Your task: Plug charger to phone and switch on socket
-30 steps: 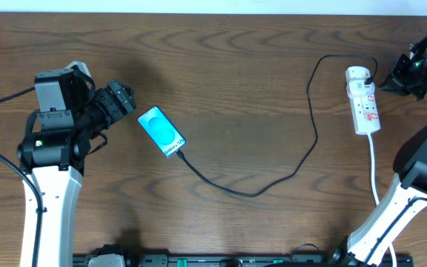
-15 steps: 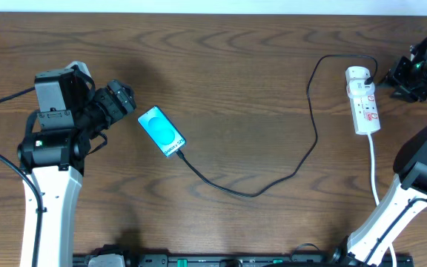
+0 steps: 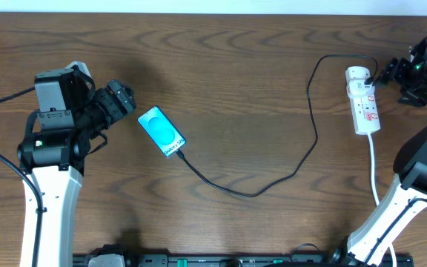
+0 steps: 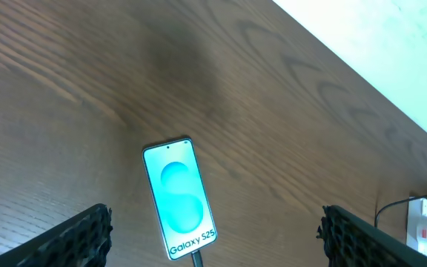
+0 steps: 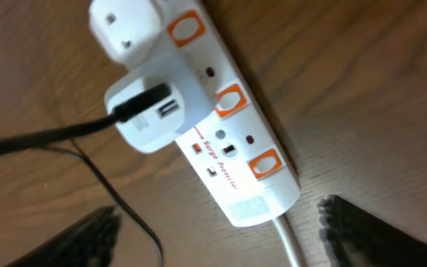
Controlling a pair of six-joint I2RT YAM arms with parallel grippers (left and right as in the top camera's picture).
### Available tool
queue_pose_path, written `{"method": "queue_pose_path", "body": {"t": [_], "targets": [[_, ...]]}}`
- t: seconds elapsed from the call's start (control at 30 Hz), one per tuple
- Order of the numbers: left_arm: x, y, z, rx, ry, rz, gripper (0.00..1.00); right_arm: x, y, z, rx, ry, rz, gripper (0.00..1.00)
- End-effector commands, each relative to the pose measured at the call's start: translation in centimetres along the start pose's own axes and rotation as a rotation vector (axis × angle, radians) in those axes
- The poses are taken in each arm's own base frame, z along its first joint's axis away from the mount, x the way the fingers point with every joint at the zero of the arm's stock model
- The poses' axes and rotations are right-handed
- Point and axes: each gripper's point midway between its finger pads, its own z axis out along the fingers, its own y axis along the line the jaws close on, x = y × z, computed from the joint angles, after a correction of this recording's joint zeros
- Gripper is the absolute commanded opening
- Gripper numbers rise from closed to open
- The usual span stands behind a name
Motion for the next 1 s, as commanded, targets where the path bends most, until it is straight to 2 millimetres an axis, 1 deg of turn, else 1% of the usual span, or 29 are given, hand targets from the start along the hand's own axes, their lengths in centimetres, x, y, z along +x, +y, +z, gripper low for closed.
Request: {"method": "queue_pose_path", "body": {"t": [0.0, 0.17, 0.3, 0.5, 0.63, 0.7, 0.8, 0.97], "targets": [[-0.1, 0.3, 0.1, -0.015, -0.005, 0.005, 0.91, -0.1, -0.8, -1.6, 0.060, -0.036, 0.008, 0.99], [-0.1, 0.3, 0.1, -0.015, -0.005, 0.006, 0.91, 0.0, -1.1, -1.6, 0.070, -0.033, 0.067, 0.99], [-0.1, 0.3, 0.1, -0.015, -0.005, 0.005, 0.91, 0.6, -1.9, -1.7, 0.073, -0.011, 0.171, 0.99], [-0.1, 0.3, 0.1, -0.015, -0.005, 0.005, 0.91, 1.7, -4.0, -2.2, 0.083, 0.030, 0.273, 0.99], [-0.1, 0.3, 0.1, -0.015, -0.005, 0.005, 0.91, 1.8, -5.6, -2.6, 0.085, 0.030, 0.311, 0.99], [-0.1, 0.3, 0.1, -0.015, -0.005, 0.006, 0.91, 1.8, -6.0, -2.6, 0.079, 0.031, 0.322, 0.99], [-0.2, 0.3, 0.1, -0.015, -0.006, 0.006, 0.91, 1.8, -6.3, -2.4, 0.080, 0.040, 0.330, 0.99], [-0.2, 0.3, 0.1, -0.015, -0.006, 0.006, 0.91, 2.1, -5.9, -0.7, 0.043, 0.090, 0.338, 0.99]]}}
